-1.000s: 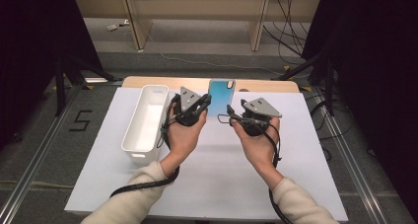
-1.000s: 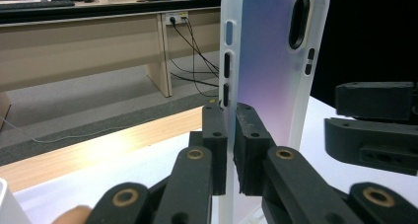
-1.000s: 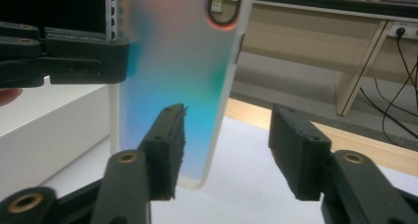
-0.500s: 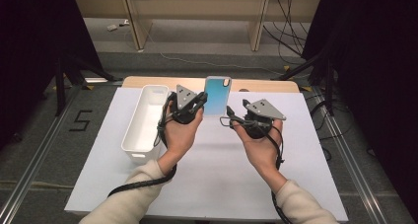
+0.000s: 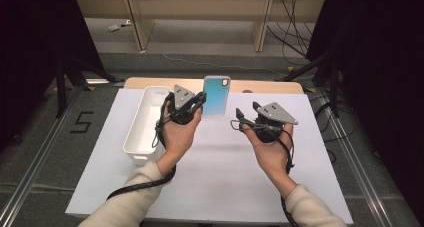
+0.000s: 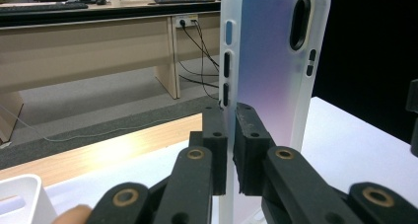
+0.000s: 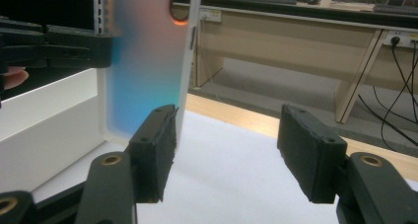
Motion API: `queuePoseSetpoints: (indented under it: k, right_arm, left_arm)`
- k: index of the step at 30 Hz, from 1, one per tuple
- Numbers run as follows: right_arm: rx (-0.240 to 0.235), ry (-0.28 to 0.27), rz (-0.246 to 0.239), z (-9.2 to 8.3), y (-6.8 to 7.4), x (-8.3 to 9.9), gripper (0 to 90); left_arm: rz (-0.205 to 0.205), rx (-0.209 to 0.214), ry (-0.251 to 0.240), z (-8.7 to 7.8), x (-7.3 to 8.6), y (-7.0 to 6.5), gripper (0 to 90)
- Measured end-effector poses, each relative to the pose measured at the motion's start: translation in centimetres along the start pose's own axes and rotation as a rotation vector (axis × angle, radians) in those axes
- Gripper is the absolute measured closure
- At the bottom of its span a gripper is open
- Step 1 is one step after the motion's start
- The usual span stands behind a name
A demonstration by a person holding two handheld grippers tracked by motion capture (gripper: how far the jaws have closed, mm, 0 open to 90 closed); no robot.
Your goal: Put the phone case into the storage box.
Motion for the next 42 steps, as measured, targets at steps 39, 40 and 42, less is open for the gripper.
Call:
queuePoseSetpoints:
  k: [39, 40, 42]
  right_arm:
    - [-0.014, -0.028, -0.018, -0.8, -2.2, 1.3, 23.9]
    - [-0.016, -0.021, -0.011, -0.9, -2.2, 1.3, 23.8]
    - [-0.007, -0.027, -0.025, -0.9, -2.5, 1.5, 23.3]
  left_arm:
    - [-0.002, -0.006, -0.022, -1.9, -0.5, 1.3, 84.6]
    - [-0.003, -0.005, -0.022, -2.0, -0.5, 1.3, 84.6]
    - [-0.001, -0.007, -0.023, -2.1, -0.6, 1.4, 84.6]
Point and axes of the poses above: each handheld gripper's, and its own axes: z roughly forward along the jaws, x roughly out of its underside, y roughly to its left, the point moved 1 cm from there along z, roughly forward along the jaws, and after that the axes turned 15 degrees about x, right-handed, at the moved point
